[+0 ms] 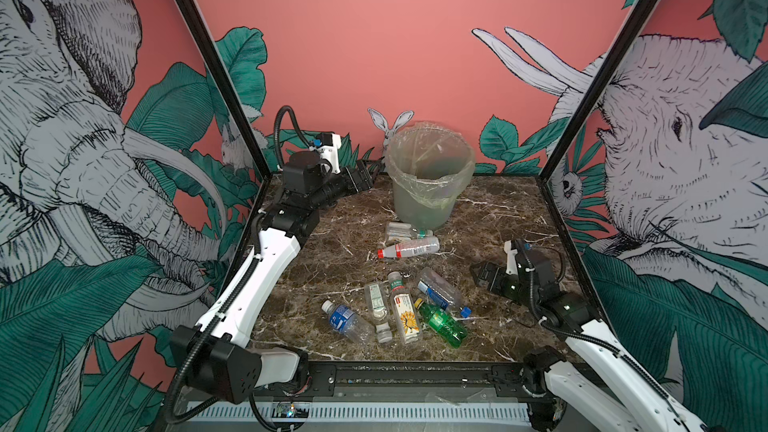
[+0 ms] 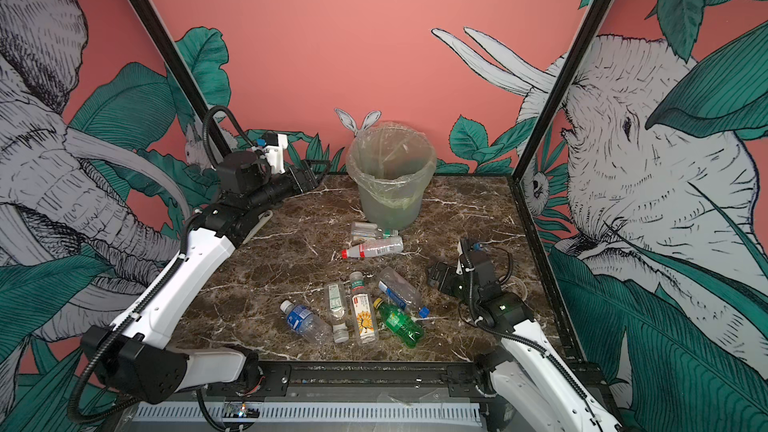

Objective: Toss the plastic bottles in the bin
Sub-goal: 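Withdraw the left gripper from the bin while the right moves over the pile, then lower the right gripper and close it on the clear red-label bottle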

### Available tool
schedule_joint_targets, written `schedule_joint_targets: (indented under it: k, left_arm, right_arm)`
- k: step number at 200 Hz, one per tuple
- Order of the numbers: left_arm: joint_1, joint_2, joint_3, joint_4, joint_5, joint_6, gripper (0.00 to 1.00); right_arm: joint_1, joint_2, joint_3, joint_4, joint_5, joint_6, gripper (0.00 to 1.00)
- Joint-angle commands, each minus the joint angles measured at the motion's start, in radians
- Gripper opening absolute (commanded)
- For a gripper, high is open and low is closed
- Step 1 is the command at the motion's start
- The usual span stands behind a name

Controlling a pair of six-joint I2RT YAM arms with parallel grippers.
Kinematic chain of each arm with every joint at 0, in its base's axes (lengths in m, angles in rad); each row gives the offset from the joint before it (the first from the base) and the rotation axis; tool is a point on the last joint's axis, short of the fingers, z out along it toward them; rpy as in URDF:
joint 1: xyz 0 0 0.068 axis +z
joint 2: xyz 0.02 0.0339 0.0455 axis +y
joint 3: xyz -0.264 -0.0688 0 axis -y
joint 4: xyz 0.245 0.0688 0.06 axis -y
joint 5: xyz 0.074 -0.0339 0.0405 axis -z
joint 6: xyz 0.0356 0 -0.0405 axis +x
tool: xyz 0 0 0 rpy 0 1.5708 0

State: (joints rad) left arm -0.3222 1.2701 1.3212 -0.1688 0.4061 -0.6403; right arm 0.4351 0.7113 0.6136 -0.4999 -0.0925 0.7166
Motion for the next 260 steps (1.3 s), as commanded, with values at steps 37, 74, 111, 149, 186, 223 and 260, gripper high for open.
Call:
schedule_joint_targets:
  k: [37,74,111,149,186,223,260]
  left_arm:
    - [0.011,-0.119,-0.138,-0.112,-0.001,0.002,1.0]
    - [0.011,-0.196,-0.25,-0.158,-0.031,0.014,1.0]
    - [0.011,-0.252,-0.306,-0.251,-0.068,0.042,1.0]
    - [0.011,-0.304,-0.353,-0.312,-0.116,0.063,1.0]
    - [0.011,-0.325,-0.378,-0.368,-0.168,0.093,1.0]
    - [0.012,-0.33,-0.408,-0.396,-0.205,0.102,1.0]
    - [0.016,-0.341,-0.459,-0.388,-0.236,0.092,0.99]
  right_arm:
    - [0.095,0.007,0.02,-0.042,0.089,-0.041,0.99]
    - [0.19,0.056,0.035,-0.033,0.142,-0.04,0.99]
    - [0.266,0.134,0.048,-0.013,0.17,-0.045,0.99]
    - [0.312,0.225,0.065,0.006,0.158,-0.07,0.99]
    - [0.331,0.281,0.088,0.016,0.145,-0.113,0.99]
    - [0.351,0.306,0.094,0.028,0.137,-0.164,0.99]
    - [0.368,0.352,0.109,0.042,0.116,-0.218,0.99]
